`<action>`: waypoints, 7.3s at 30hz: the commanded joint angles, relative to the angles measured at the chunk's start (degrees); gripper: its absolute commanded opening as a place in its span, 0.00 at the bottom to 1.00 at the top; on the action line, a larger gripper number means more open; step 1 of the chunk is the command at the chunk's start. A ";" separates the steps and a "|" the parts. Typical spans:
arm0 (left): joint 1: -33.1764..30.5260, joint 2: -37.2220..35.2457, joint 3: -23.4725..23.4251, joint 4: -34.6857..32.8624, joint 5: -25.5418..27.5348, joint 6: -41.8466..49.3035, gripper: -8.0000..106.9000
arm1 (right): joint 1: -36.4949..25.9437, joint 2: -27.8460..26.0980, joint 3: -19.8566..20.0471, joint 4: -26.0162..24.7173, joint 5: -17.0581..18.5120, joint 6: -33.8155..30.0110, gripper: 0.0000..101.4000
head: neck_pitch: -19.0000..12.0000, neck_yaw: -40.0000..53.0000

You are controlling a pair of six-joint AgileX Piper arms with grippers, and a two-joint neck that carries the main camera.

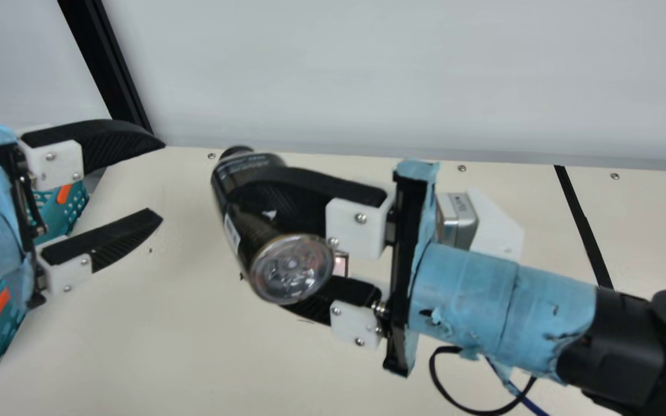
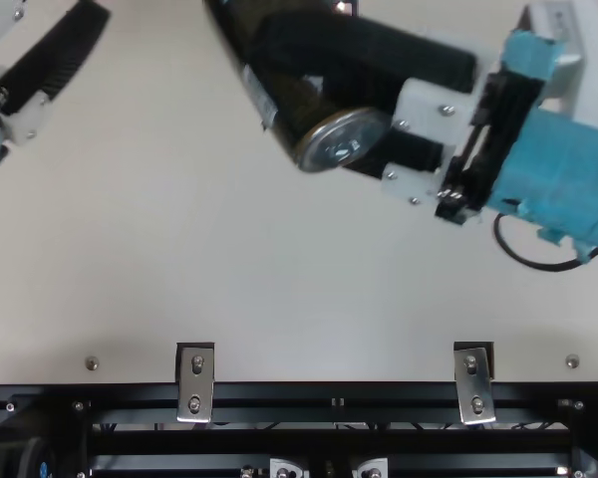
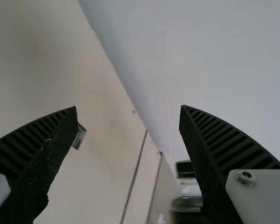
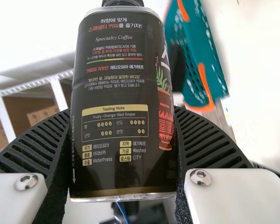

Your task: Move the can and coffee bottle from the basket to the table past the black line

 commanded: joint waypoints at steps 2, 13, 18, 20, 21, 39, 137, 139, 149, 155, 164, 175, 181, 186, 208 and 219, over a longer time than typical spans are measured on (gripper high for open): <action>-0.16 -0.26 -0.01 2.11 -1.42 -0.35 0.85 | -0.42 -2.32 -0.67 -0.07 -3.62 -1.17 0.00 | -0.01 0.39; -0.05 -0.32 -0.01 10.46 -3.49 -0.45 0.85 | 7.74 -8.68 -2.12 -0.07 -23.87 -5.26 0.00 | -0.01 0.39; -0.05 -0.32 -0.01 10.46 -3.49 -0.45 0.85 | 8.92 -9.13 -2.30 0.56 -23.81 -5.42 0.00 | -0.01 0.39; -0.05 -0.32 -0.01 10.46 -3.49 -0.45 0.85 | 8.98 -9.19 -2.30 0.21 -25.32 -5.42 0.00 | -0.01 0.39; -0.05 -0.32 -0.01 10.46 -3.49 -0.45 0.85 | 8.98 -9.19 -2.30 0.21 -25.94 -5.42 0.00 | -0.01 0.39; -0.05 -0.32 -0.01 10.46 -3.49 -0.45 0.85 | 19.08 -4.89 -2.10 -10.96 -42.89 -4.27 0.00 | -0.01 0.39; -0.05 -0.32 -0.01 10.46 -3.49 -0.45 0.85 | 18.61 13.96 19.37 -62.77 -74.18 -39.13 0.00 | -0.01 0.39; -0.05 -0.32 -0.01 10.46 -3.49 -0.45 0.85 | 17.71 14.12 18.82 -64.44 -73.27 -37.83 0.00 | -0.01 0.39; -0.05 -0.32 -0.01 10.46 -3.49 -0.45 0.85 | 15.46 16.66 15.00 -71.01 -70.42 -30.19 0.00 | -0.01 0.39; -0.05 -0.32 -0.01 10.46 -3.49 -0.45 0.85 | 15.20 19.06 12.48 -73.01 -70.05 -26.91 0.00 | -0.01 0.39; -0.05 -0.32 -0.01 10.46 -3.49 -0.45 0.85 | 15.34 22.28 8.61 -73.57 -69.61 -25.05 0.00 | -0.01 0.39; -0.05 -0.32 -0.01 10.46 -3.49 -0.45 0.85 | 15.84 25.83 4.26 -73.05 -69.13 -23.99 0.00 | -0.01 0.39; -0.05 -0.32 -0.01 10.46 -3.49 -0.45 0.85 | 16.32 27.79 1.78 -72.20 -68.86 -23.89 0.00 | -0.01 0.39; -0.05 -0.32 -0.01 10.46 -3.49 -0.45 0.85 | 16.49 29.52 -0.23 -71.87 -68.66 -23.45 0.00 | -0.01 0.39; -0.05 -0.32 -0.01 10.46 -3.49 -0.45 0.85 | 11.54 29.65 -0.56 -62.66 -69.79 -30.91 0.00 | 0.09 -0.33; -0.05 -0.32 -0.01 10.46 -3.49 -0.45 0.85 | 4.31 23.28 6.17 -56.85 -70.63 -36.09 0.00 | 0.58 -7.82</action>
